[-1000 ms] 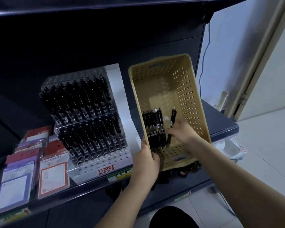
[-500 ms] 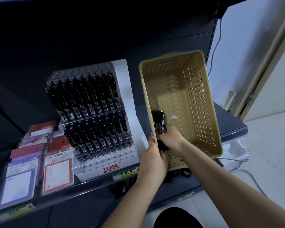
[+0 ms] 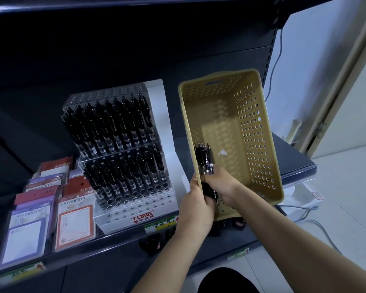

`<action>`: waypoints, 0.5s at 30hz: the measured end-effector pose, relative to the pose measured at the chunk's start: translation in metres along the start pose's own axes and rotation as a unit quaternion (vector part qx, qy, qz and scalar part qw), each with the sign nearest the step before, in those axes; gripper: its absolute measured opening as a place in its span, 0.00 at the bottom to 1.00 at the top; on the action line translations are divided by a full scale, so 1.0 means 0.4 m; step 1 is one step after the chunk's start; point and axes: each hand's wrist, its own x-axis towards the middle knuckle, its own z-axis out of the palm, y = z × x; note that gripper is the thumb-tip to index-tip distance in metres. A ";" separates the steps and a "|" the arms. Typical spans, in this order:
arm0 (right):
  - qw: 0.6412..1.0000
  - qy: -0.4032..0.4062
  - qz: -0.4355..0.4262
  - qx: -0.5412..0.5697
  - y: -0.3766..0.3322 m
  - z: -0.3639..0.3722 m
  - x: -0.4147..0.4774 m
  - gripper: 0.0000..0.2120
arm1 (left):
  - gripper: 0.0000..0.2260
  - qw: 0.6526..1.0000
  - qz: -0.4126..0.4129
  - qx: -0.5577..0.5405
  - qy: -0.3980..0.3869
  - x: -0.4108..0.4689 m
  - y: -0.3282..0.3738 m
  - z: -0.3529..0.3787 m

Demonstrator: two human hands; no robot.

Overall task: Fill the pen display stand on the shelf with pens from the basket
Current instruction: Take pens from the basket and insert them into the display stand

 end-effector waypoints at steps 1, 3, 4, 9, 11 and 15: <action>1.000 0.000 -0.003 0.005 -0.004 -0.002 0.000 0.10 | 0.24 1.000 -0.001 -0.003 -0.004 0.003 0.001 -0.002; 0.999 0.031 -0.004 0.037 -0.018 -0.018 0.006 0.09 | 0.25 1.000 -0.003 0.002 -0.007 0.017 0.003 -0.008; 0.997 0.059 0.000 0.052 -0.030 -0.032 0.007 0.07 | 0.26 1.000 -0.005 0.006 -0.006 0.027 0.006 -0.013; 0.989 0.107 -0.016 0.103 -0.121 -0.118 -0.036 0.02 | 0.21 0.999 0.026 -0.039 0.022 0.073 0.014 -0.030; 0.982 0.102 -0.048 0.152 -0.148 -0.137 -0.057 0.04 | 0.17 0.997 0.022 -0.074 0.032 0.092 0.015 -0.032; 0.970 0.119 -0.067 0.202 -0.158 -0.141 -0.082 0.07 | 0.13 0.997 -0.020 -0.064 0.024 0.123 0.019 -0.042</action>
